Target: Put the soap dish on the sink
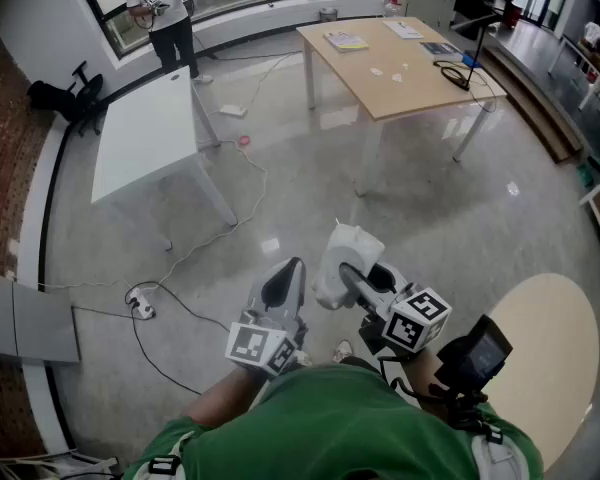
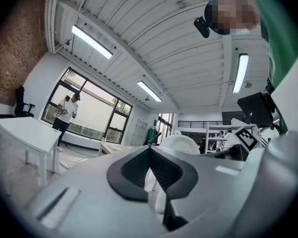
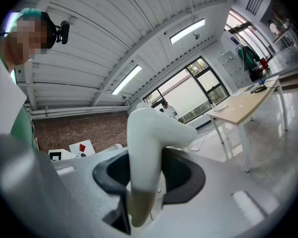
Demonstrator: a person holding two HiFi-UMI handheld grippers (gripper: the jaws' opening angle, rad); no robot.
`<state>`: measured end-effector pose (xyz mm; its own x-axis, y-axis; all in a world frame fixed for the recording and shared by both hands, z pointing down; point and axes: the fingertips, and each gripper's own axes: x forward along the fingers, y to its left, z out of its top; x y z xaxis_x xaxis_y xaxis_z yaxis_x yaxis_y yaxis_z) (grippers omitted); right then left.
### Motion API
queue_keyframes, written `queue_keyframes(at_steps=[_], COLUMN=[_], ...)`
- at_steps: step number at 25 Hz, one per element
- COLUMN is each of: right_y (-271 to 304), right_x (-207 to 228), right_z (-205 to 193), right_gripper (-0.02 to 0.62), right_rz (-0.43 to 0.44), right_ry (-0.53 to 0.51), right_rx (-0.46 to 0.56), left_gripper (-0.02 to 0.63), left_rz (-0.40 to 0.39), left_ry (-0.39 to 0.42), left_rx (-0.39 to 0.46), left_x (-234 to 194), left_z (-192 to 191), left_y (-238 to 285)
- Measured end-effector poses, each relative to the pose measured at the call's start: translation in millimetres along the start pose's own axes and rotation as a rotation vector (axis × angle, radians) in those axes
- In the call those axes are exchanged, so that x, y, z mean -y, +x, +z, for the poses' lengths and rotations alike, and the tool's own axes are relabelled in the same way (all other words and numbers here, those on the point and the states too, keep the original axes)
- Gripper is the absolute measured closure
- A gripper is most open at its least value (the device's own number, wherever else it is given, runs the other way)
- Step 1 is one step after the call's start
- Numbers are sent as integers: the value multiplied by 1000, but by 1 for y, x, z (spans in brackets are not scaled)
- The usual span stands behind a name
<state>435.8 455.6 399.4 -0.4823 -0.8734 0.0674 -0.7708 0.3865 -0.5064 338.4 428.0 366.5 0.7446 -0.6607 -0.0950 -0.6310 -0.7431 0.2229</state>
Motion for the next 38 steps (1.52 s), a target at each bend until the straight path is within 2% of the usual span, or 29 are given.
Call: queue_keyframes(at_steps=[13,22,27,38], right_y=[-1,1,13,68], right_x=[-1,-17,-38,-90], right_z=[0,5,-4,-31], right_gripper=[445,445,445,445], right_rz=[28,78,138,357], right_ry=[-6,-13,-50,-83], right_rx=[-6,3,-27,-135], left_gripper=[600,600,600,600], left_rz=[17,69,145,419], left_ry=[0,9,20,53], left_rx=[-2,6,24,81], left_x=[1,-1,-14,-67], left_z=[0,2,10,25], left_y=[-1,-12,-35,-105])
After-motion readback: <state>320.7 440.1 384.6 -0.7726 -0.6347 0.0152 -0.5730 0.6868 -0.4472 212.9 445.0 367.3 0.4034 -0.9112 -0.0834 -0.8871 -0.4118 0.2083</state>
